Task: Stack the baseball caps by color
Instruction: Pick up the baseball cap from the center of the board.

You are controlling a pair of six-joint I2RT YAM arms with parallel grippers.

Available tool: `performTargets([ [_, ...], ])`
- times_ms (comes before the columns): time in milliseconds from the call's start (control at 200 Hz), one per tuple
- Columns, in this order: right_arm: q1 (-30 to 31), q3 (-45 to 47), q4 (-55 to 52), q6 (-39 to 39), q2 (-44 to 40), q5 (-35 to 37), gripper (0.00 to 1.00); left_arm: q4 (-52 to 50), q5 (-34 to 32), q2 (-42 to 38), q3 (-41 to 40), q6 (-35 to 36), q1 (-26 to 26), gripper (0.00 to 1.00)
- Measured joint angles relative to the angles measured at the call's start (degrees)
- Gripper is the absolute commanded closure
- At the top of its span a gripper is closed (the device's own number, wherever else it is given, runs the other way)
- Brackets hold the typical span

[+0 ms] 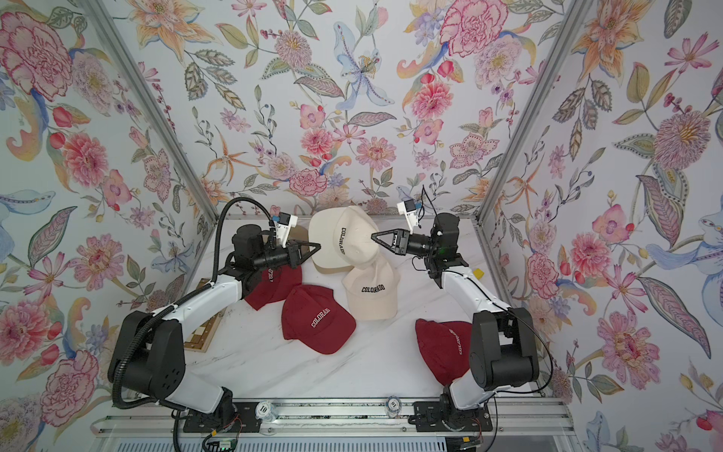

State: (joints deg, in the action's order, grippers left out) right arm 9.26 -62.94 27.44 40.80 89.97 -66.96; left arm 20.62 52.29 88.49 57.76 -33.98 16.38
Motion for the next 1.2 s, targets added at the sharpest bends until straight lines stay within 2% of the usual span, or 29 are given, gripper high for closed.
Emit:
performTargets([
  [355, 1.9, -11.5, -30.0, -20.4, -1.4, 8.1, 1.0, -11.3, -4.6, -3.1, 2.4, 7.7, 0.0, 1.0],
  [385, 2.0, -12.1, -31.6, -21.6, -1.6, 8.6, 1.0, -11.8, -4.9, -3.5, 2.4, 8.1, 0.0, 0.82],
  [440, 2.3, -13.0, -34.4, -23.6, -1.7, 9.5, 1.0, -13.3, -5.8, -4.2, 2.7, 9.2, 0.0, 0.41],
  [465, 2.3, -13.5, -35.5, -24.3, -1.7, 9.7, 1.0, -14.5, -6.7, -4.5, 2.8, 9.7, 0.0, 0.28],
  [510, 2.4, -14.5, -37.4, -25.6, -1.8, 10.3, 1.0, -16.7, -8.7, -5.2, 3.2, 11.0, -0.1, 0.12],
  [570, 2.7, -16.2, -40.0, -27.1, -1.8, 10.8, 1.0, -20.0, -11.6, -6.4, 3.7, 12.6, -0.3, 0.03],
  [801, 4.9, -23.6, -48.6, -31.4, -1.8, 13.2, 1.0, -28.9, -24.2, -14.3, 8.6, 20.2, 1.3, 0.0],
  [866, 5.8, -26.0, -51.3, -32.7, -1.8, 14.2, 1.0, -29.5, -27.9, -15.9, 10.4, 23.8, 4.7, 0.0],
  [936, 7.0, -28.6, -54.4, -34.1, -1.8, 15.3, 1.0, -29.6, -30.8, -16.7, 12.1, 28.2, 10.5, 0.0],
  [1066, 8.8, -33.1, -59.9, -36.9, -1.8, 16.9, 1.0, -29.6, -32.1, -15.5, 14.6, 35.3, 18.3, 0.0],
  [1201, 10.1, -35.7, -64.7, -40.5, -1.8, 18.2, 1.0, -29.7, -32.0, -12.7, 15.4, 42.0, 19.4, 0.0],
])
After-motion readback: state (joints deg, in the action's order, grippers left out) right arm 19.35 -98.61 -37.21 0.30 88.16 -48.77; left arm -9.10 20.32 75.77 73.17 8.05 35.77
